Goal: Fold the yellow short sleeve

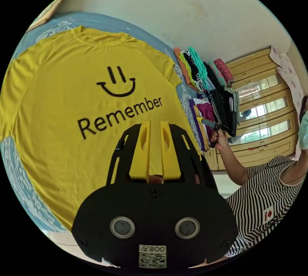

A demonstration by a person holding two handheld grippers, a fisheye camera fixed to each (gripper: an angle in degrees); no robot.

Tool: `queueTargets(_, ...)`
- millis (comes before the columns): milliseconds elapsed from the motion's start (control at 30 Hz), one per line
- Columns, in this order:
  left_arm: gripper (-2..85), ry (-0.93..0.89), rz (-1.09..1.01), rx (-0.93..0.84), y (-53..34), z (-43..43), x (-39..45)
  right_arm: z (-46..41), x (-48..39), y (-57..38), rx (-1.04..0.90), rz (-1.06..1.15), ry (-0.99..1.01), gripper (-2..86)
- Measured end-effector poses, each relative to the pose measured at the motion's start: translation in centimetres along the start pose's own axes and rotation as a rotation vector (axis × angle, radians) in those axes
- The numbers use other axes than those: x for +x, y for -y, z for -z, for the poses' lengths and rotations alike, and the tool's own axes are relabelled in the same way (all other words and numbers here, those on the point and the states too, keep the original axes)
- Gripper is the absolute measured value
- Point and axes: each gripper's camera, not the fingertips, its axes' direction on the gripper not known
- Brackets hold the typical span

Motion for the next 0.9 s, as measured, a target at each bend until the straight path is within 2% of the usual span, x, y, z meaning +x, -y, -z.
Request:
queueTargets(233, 6.8, -0.011, -0.246, -0.065, 21.8, -12.8, 7.9, -2.3, 2.7, 10.5, 0.122, -0.035, -0.090, 4.3)
queueTargets(433, 7.2, 0.055, -0.342, -0.082, 36.5, -22.7, 13.4, -4.9, 5.7, 16.5, 0.131, -0.072, -0.153, 6.3)
queueTargets(633, 8.3, 0.163, -0.342, -0.085, 48.1, -30.3, 16.8, -7.9, 5.8, 18.4, 0.096, -0.039, -0.189, 7.2)
queueTargets(900, 8.6, 0.325, -0.337, -0.143, 57.4, -38.9, 19.3, -9.7, 4.8, 18.8, 0.133, -0.022, -0.246, 7.2)
